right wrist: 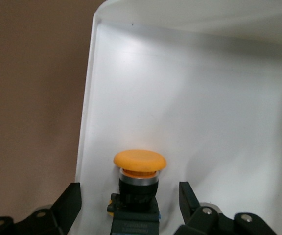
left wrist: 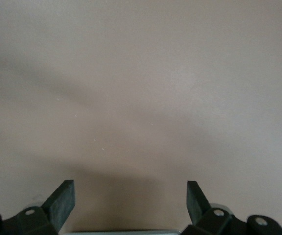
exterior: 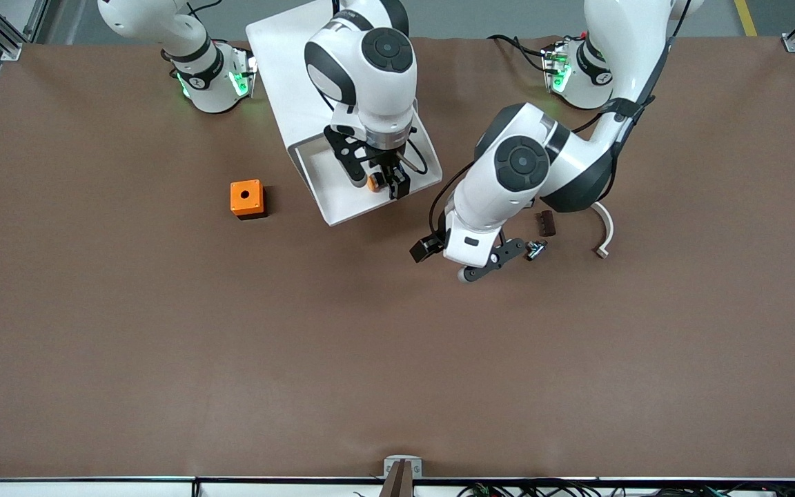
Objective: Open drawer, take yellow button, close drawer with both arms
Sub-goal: 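Lift the button with the right gripper while the left gripper pushes drawer shut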
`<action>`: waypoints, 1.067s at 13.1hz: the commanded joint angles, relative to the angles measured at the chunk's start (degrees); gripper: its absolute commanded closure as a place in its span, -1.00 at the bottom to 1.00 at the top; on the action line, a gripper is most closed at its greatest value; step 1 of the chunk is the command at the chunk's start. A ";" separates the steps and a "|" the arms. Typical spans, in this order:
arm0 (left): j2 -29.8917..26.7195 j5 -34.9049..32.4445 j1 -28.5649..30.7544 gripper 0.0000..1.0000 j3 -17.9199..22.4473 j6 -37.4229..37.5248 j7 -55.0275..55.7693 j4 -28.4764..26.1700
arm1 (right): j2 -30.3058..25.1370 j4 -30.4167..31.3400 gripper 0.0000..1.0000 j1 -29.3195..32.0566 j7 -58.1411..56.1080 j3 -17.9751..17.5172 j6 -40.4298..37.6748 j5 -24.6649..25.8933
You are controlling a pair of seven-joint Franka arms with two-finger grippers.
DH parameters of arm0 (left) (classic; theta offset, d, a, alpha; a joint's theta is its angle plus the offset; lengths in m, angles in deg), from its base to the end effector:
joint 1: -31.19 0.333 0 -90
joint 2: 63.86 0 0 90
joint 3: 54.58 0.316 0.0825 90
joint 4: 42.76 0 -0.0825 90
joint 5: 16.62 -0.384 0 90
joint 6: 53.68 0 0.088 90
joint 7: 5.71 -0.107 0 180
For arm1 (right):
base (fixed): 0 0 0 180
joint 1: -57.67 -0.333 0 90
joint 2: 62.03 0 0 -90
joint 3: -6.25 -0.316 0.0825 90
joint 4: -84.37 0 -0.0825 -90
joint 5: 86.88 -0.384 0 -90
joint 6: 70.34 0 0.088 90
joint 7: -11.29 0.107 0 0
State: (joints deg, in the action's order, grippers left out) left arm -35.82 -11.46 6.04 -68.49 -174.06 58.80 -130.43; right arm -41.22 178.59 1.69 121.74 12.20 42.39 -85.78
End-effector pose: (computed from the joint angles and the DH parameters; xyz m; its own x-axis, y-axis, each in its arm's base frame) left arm 0.5560 -0.4236 0.3903 0.8655 0.4816 -0.1377 0.4993 -0.8513 0.1609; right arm 0.4168 0.5062 0.4021 0.5050 -0.8607 0.0643 -0.8629 -0.5050 0.0173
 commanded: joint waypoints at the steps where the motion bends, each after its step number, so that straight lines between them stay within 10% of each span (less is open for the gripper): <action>1: -1.42 -3.05 -0.78 -1.00 0.20 -1.18 0.27 -2.15 | -0.24 -0.71 -0.36 -0.62 0.90 -0.41 -1.63 0.31; 3: -1.42 -3.06 -1.04 -1.00 0.20 -1.09 0.27 -2.15 | -0.41 -0.71 -0.09 -0.53 0.73 -1.28 -1.63 0.13; 5: -1.42 -3.06 -1.04 -1.00 -0.06 -1.18 0.27 -2.15 | -0.59 -0.80 0.83 -0.53 0.56 -1.73 -1.55 -0.75; 6: -1.33 -3.06 -1.04 -1.00 -0.06 -1.09 0.27 -2.23 | -0.76 -0.80 0.98 -0.53 0.38 -1.73 -1.55 -0.84; 14: -1.68 -3.14 -1.39 -1.00 -0.24 -1.18 0.27 -4.34 | -3.14 -8.26 0.99 12.89 -30.59 -1.29 -11.99 -2.50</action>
State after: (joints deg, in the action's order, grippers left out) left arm -35.84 -13.25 5.07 -68.54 -174.29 58.79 -132.47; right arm -43.59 172.99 9.11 100.76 11.60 33.47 -86.57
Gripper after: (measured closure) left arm 0.000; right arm 0.595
